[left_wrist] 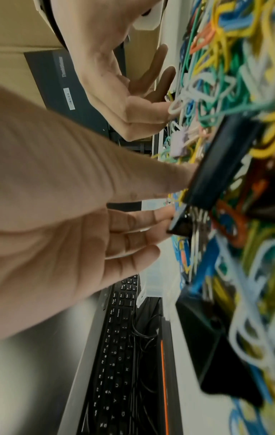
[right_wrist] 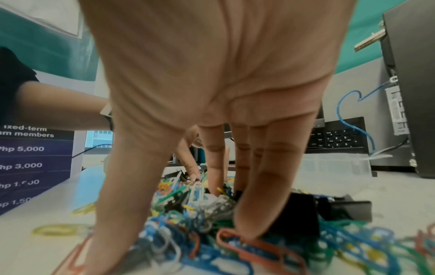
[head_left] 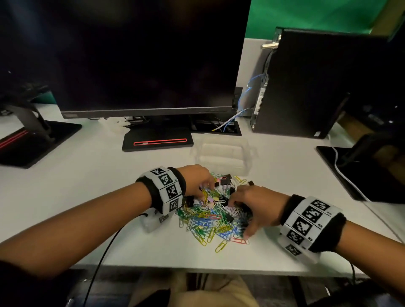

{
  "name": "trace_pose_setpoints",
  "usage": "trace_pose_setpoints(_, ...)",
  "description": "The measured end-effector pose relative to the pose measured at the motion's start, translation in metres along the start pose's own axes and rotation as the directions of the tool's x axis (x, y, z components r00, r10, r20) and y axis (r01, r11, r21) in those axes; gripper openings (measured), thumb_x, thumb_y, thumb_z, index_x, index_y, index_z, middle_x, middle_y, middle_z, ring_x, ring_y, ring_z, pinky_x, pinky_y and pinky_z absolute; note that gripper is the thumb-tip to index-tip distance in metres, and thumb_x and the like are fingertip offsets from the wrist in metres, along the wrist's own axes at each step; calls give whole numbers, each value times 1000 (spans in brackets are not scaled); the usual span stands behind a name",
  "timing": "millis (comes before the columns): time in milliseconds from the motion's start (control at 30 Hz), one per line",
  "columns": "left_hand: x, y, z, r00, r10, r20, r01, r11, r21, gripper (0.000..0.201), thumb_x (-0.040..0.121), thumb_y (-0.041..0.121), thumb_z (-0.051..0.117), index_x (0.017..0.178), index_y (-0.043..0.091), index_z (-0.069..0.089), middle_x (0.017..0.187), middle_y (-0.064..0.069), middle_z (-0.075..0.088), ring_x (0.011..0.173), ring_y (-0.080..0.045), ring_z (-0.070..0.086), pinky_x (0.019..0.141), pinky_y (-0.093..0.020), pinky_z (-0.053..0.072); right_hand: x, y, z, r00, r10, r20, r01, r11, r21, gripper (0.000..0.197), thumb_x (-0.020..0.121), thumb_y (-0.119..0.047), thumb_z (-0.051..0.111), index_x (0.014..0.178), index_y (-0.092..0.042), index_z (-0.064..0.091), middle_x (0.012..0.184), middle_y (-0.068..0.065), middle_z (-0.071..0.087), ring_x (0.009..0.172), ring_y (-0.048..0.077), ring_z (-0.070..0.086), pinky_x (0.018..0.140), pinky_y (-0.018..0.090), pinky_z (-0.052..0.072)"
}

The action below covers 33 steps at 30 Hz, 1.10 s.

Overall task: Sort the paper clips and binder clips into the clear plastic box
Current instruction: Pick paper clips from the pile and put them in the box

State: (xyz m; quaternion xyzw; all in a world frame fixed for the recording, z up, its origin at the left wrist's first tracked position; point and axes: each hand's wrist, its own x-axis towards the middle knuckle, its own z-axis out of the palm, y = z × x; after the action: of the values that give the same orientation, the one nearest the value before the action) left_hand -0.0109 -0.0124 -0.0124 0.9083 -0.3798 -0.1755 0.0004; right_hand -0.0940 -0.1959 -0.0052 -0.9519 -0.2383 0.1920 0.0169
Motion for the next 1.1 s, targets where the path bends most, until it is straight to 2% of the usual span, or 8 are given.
trace_pose_setpoints(167, -1, 5, 2, 999, -34, -19, 34, 999, -8, 34, 87, 23, 64, 119, 14, 61, 112, -8, 63, 101, -25, 58, 78, -25, 38, 4, 2, 3, 999, 22, -45, -20, 999, 40, 57, 62, -38, 82, 110, -19, 57, 112, 2, 54, 100, 20, 52, 80, 27, 42)
trace_pose_setpoints(433, 1, 6, 4, 996, -40, -75, 39, 999, -19, 27, 90, 20, 58, 114, 8, 62, 116, -10, 64, 105, -25, 58, 85, -28, 41, 14, 9, -3, 998, -16, -63, 18, 999, 37, 27, 71, -15, 71, 98, -17, 69, 101, 0, 64, 91, 17, 57, 73, 21, 39)
trace_pose_setpoints(533, 2, 2, 4, 996, -55, -68, 53, 998, -38, 26, 91, 21, 57, 113, 7, 62, 115, -10, 64, 104, -25, 58, 85, -29, 42, 18, 12, -12, 997, -27, -67, 31, 998, 58, 18, 74, -13, 67, 90, -17, 71, 84, -6, 63, 74, 8, 55, 69, 19, 41)
trace_pose_setpoints(700, -3, -5, 0, 986, -97, -138, 76, 985, -154, 28, 92, 22, 55, 114, 7, 62, 116, -9, 64, 106, -24, 58, 81, -23, 37, 21, 15, -34, 990, -55, -128, 68, 993, 92, 14, 75, -16, 71, 89, -17, 73, 81, -6, 68, 58, -9, 48, 56, 0, 34)
trace_pose_setpoints(833, -8, -8, -3, 968, -114, -224, 71, 978, -194, 27, 92, 24, 55, 112, 8, 63, 114, -8, 65, 102, -22, 59, 77, -20, 35, 26, 20, -52, 967, -14, -253, 53, 988, 148, 9, 74, -15, 74, 83, -18, 74, 71, -10, 65, 56, -9, 55, 56, 1, 38)
trace_pose_setpoints(967, -7, -9, -11, 948, -101, -301, 65, 990, -127, 24, 93, 23, 53, 111, 10, 63, 114, -8, 64, 104, -23, 57, 86, -27, 41, 38, 30, -69, 926, 71, -371, 10, 977, 211, 7, 75, -12, 74, 81, -15, 72, 62, -18, 59, 61, 6, 60, 67, 20, 50)
trace_pose_setpoints(1033, -3, -9, -18, 939, -93, -331, 67, 994, -88, 24, 94, 23, 51, 111, 10, 63, 114, -8, 63, 106, -24, 56, 90, -32, 42, 47, 36, -76, 901, 107, -420, -22, 979, 203, 7, 76, -11, 73, 81, -16, 71, 60, -19, 57, 58, 0, 56, 64, 17, 47)
trace_pose_setpoints(1100, 1, -10, -25, 923, -102, -371, 71, 993, -96, 24, 94, 23, 51, 110, 10, 63, 113, -8, 63, 105, -24, 57, 90, -33, 43, 57, 44, -81, 888, 139, -439, -49, 976, 211, 10, 76, -11, 72, 79, -20, 69, 68, -10, 64, 57, -3, 54, 66, 20, 49)
